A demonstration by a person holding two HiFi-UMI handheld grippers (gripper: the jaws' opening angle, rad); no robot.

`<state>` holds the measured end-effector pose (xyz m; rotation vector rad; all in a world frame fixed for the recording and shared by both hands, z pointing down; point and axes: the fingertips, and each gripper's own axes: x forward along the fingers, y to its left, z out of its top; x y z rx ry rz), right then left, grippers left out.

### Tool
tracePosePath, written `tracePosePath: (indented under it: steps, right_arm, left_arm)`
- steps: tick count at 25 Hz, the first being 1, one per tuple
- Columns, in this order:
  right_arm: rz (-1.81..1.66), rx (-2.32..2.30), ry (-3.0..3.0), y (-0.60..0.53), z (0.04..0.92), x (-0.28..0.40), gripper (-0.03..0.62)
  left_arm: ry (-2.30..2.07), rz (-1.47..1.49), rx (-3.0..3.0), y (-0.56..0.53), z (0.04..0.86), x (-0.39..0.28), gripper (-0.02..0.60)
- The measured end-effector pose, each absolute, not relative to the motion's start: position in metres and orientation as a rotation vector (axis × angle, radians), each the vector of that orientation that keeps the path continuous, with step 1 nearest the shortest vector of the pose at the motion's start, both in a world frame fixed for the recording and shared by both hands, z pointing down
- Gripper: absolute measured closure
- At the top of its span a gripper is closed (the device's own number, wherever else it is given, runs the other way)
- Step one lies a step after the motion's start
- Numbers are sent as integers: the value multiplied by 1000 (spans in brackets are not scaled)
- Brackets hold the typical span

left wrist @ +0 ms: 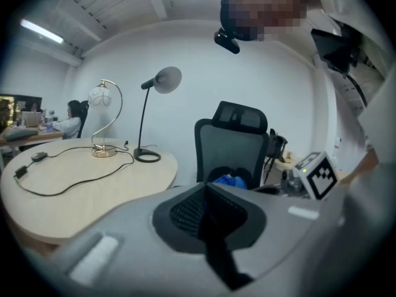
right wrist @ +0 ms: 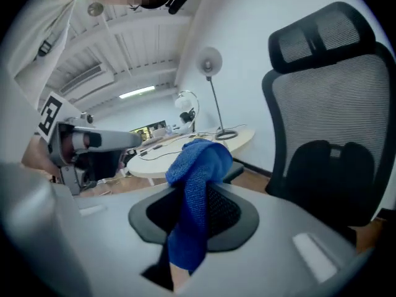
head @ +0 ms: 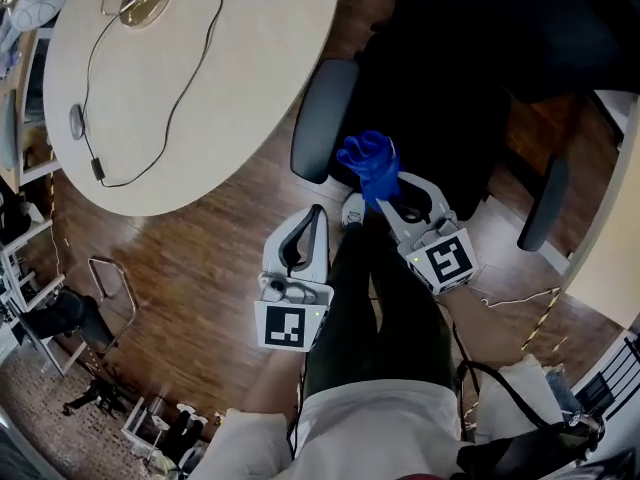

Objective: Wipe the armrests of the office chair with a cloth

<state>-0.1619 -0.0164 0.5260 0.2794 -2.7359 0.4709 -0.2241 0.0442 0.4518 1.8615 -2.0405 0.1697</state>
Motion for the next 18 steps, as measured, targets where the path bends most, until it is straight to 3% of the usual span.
tracePosePath:
  steps: [6, 13, 15, 18]
  right_arm:
    - [441, 355, -2682, -76, 635, -195, 499]
    - [539, 369, -2407, -118, 832, -249, 499]
    - [578, 428, -2412, -133, 832, -244, 499]
    - [540, 584, -2594, -133, 747, -215, 499]
  left_arm:
    - [-1957, 126, 1927, 21, 479, -192, 580]
    - [-1859, 213, 1922, 42, 537, -168, 580]
    - [-1818, 258, 1935, 52, 545, -165, 580]
    - [-1778, 295, 1956, 52, 543, -160, 580]
